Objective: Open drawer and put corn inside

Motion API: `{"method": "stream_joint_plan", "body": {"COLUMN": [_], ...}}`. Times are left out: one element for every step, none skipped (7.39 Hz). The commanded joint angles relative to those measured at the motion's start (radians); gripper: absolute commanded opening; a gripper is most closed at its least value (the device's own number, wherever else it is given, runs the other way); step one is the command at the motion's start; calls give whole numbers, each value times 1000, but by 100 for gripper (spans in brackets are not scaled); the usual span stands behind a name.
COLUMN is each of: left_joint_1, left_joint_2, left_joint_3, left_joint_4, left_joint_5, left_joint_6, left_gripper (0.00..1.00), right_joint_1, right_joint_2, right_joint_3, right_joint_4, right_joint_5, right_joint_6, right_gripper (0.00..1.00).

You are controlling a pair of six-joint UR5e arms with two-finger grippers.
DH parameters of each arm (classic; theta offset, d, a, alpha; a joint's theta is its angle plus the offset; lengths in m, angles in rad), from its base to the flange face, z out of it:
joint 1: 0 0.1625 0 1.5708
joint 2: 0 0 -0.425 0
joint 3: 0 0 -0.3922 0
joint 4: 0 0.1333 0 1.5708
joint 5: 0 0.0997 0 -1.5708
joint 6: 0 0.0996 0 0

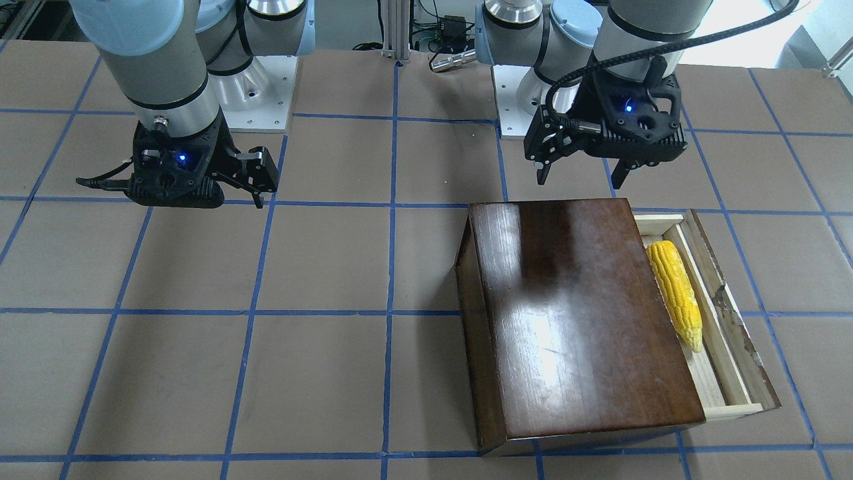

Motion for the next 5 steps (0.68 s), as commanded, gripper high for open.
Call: {"method": "stream_joint_plan", "body": {"left_joint_1": [54, 72, 70, 64, 62], "left_joint_2": [-5, 7, 15, 23, 30], "left_joint_3": [-7, -2, -1, -8, -7], "left_joint_4": [-23, -23, -23, -23, -31], "left_joint_5": [-3, -1, -1, -4, -7], "left_joint_6": [2, 22, 40, 25, 25], "left_gripper": [100, 100, 100, 100, 100], "right_joint_1": [0, 0, 0, 0, 0], "right_joint_2": [0, 0, 0, 0, 0], "right_joint_3": [0, 0, 0, 0, 0], "right_joint_4": [1, 1, 1, -1, 1], "right_joint_5": [-1, -1, -1, -1, -1], "right_joint_6": [0, 0, 0, 0, 0], "right_gripper": [100, 100, 100, 100, 100]}}
